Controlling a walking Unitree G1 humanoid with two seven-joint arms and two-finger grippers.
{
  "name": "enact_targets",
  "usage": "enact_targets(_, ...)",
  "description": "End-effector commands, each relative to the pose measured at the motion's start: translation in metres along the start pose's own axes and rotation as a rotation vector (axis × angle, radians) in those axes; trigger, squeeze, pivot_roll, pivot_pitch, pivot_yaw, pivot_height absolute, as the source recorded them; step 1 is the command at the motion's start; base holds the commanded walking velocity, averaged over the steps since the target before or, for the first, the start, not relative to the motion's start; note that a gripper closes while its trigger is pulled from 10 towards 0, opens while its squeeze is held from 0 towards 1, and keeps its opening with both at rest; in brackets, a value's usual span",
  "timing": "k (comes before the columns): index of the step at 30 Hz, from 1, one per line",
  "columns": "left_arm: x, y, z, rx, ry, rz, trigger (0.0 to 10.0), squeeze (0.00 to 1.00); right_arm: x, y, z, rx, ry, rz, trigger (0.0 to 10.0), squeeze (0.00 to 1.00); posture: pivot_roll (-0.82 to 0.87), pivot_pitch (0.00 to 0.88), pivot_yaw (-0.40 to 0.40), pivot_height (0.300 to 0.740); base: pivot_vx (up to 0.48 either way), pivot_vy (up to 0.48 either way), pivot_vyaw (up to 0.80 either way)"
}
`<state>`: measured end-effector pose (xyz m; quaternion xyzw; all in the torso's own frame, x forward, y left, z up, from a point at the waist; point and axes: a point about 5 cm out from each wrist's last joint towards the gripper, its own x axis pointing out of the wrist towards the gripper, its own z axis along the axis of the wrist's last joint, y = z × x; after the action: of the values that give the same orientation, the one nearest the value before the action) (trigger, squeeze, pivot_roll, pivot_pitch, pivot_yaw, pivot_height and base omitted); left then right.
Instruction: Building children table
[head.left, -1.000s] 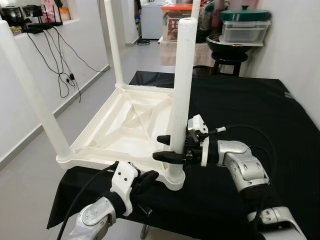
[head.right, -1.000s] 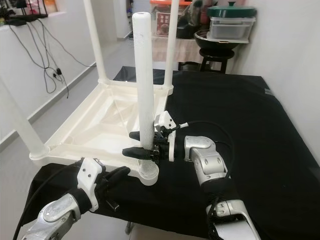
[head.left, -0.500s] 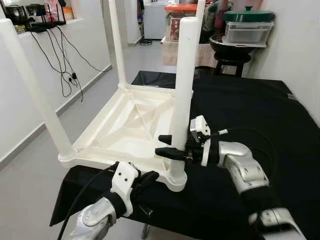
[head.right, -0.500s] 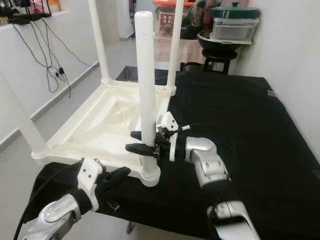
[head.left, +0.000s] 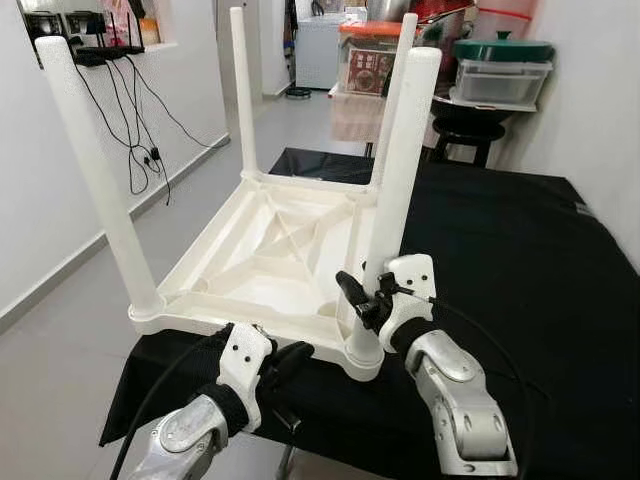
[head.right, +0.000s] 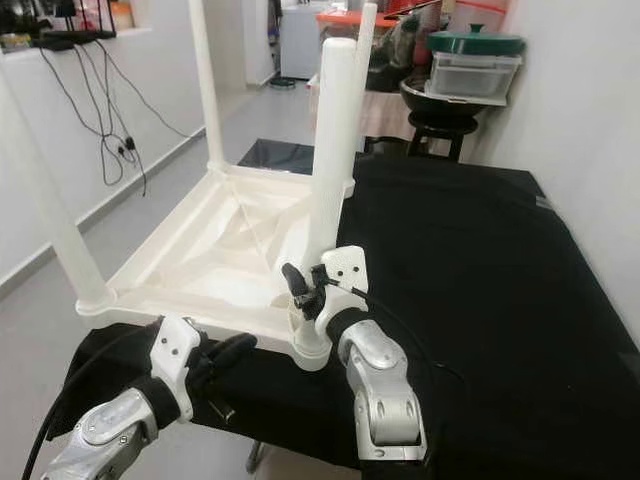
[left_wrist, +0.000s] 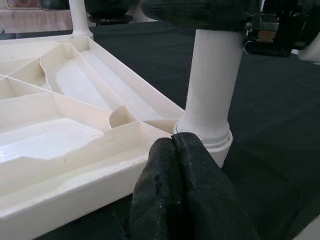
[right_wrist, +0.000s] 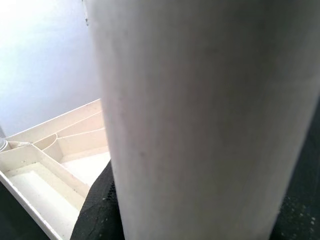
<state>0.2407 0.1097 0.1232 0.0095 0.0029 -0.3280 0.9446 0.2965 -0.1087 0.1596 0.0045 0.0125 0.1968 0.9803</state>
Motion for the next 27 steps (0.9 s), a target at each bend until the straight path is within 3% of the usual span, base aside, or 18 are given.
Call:
enact_targets(1,0.001,0.001,-0.003,0.001,0.008,0.006,10.0,0.0,-0.001,-0.004,-0.02,0.018,0.116,-0.024,7.1,0.0,-0.03,0.0,-0.049,0.74,0.0,0.0,0.0)
enact_targets(2,0.002,0.001,-0.003,0.0,0.008,0.006,10.0,0.0,0.0,0.002,-0.019,0.03,0.122,0.059,10.0,1.0,-0.04,0.0,-0.05,0.74,0.0,0.0,0.0)
enact_targets(5,0.002,0.0,-0.003,-0.001,0.007,0.005,10.0,0.0,0.001,0.006,-0.019,0.04,0.126,0.119,10.0,1.0,-0.04,0.0,-0.049,0.74,0.0,0.0,0.0)
enact_targets(7,0.003,0.0,-0.003,-0.003,0.007,0.0,10.0,0.0,0.001,0.02,-0.006,0.032,0.079,0.345,10.0,1.0,-0.04,0.0,-0.044,0.74,0.0,0.0,0.0)
enact_targets(8,0.003,0.0,-0.003,-0.003,0.007,0.0,10.0,0.0,0.001,0.02,-0.006,0.032,0.079,0.345,10.0,1.0,-0.04,0.0,-0.044,0.74,0.0,0.0,0.0)
enact_targets(9,0.004,0.0,-0.003,-0.005,0.006,-0.003,10.0,0.0,0.003,0.016,0.001,0.004,0.054,0.415,10.0,1.0,-0.04,0.0,-0.044,0.74,0.0,0.0,0.0)
enact_targets(10,0.004,-0.001,-0.002,-0.006,0.004,-0.004,10.0,0.0,0.012,-0.005,0.013,-0.063,0.006,0.503,10.0,1.0,-0.04,0.0,-0.046,0.74,0.0,0.0,0.0)
enact_targets(12,0.004,-0.001,-0.002,-0.006,0.004,-0.004,10.0,0.0,0.012,-0.005,0.013,-0.063,0.006,0.503,10.0,1.0,-0.04,0.0,-0.046,0.74,0.0,0.0,0.0)
enact_targets(13,0.004,-0.001,-0.002,-0.006,0.003,-0.004,10.0,0.0,0.015,-0.011,0.016,-0.064,0.002,0.543,10.0,0.0,-0.03,0.0,-0.047,0.74,0.0,0.0,0.0)
enact_targets(14,0.004,-0.001,-0.002,-0.006,0.003,-0.004,10.0,0.0,0.015,-0.011,0.016,-0.064,0.002,0.543,10.0,0.0,-0.03,0.0,-0.047,0.74,0.0,0.0,0.0)
enact_targets(16,0.004,-0.002,-0.002,-0.004,0.002,-0.002,10.0,0.0,0.016,-0.016,0.02,-0.078,0.012,0.711,10.0,0.0,-0.02,0.0,-0.052,0.74,0.0,0.0,0.0)
enact_targets(18,0.004,-0.002,-0.002,-0.004,0.002,-0.002,10.0,0.0,0.016,-0.016,0.02,-0.078,0.012,0.711,10.0,0.0,-0.02,0.0,-0.052,0.74,0.0,0.0,0.0)
enact_targets(19,0.004,-0.002,-0.002,-0.003,0.002,-0.001,10.0,0.0,0.019,-0.019,0.021,-0.074,0.037,0.81,10.0,0.0,-0.01,0.0,-0.054,0.74,0.0,0.0,0.0)
enact_targets(23,0.004,-0.002,-0.002,-0.001,0.002,0.0,10.0,0.0,0.024,-0.022,0.02,-0.045,0.063,0.862,10.0,0.0,-0.01,0.0,-0.057,0.74,0.0,0.0,0.0)
enact_targets(24,0.004,-0.003,-0.002,0.0,0.002,0.001,10.0,0.0,0.028,-0.023,0.018,-0.028,0.084,0.891,3.1,0.0,-0.01,0.0,-0.058,0.74,0.0,0.0,0.0)
enact_targets(25,0.004,-0.003,-0.002,0.0,0.002,0.001,10.0,0.0,0.028,-0.023,0.018,-0.028,0.084,0.891,3.1,0.0,-0.01,0.0,-0.058,0.74,0.0,0.0,0.0)
enact_targets(26,0.004,-0.003,-0.002,0.0,0.001,0.002,10.0,0.0,0.029,-0.023,0.015,-0.022,0.096,0.907,0.0,0.0,0.0,0.0,-0.057,0.74,0.0,0.0,0.0)
enact_targets(27,0.004,-0.003,-0.002,0.0,0.001,0.002,10.0,0.0,0.031,-0.024,0.014,-0.019,0.102,0.924,0.0,0.0,0.0,0.0,-0.057,0.74,0.0,0.0,0.0)
